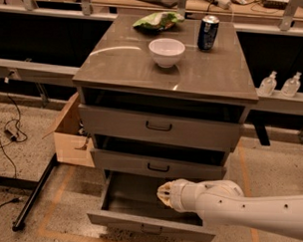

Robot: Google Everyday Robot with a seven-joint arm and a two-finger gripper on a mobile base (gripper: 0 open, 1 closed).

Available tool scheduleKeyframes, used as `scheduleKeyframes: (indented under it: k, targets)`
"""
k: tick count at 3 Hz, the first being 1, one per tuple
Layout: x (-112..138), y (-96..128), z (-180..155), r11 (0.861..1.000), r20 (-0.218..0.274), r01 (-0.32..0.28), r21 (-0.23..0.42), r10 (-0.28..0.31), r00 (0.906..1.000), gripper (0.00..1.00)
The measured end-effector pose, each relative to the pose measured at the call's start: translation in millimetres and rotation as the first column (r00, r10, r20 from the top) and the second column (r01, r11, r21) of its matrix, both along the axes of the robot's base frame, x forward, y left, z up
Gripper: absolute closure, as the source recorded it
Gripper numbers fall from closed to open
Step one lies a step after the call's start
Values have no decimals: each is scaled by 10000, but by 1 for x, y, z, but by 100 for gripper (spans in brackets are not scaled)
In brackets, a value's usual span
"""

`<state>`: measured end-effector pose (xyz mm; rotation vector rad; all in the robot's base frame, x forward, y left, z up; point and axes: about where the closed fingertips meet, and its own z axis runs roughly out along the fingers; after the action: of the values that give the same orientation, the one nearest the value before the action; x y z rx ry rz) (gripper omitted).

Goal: Close bottom drawer

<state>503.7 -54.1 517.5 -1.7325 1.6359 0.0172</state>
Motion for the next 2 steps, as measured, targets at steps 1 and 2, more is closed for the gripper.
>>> scheduleKeyframes:
  k: [1, 2]
  targets:
    - [21, 19, -12, 9987, 803, -181, 469, 143, 9967, 100]
    - [21, 19, -12, 9987, 803, -182, 469, 144, 9967, 100]
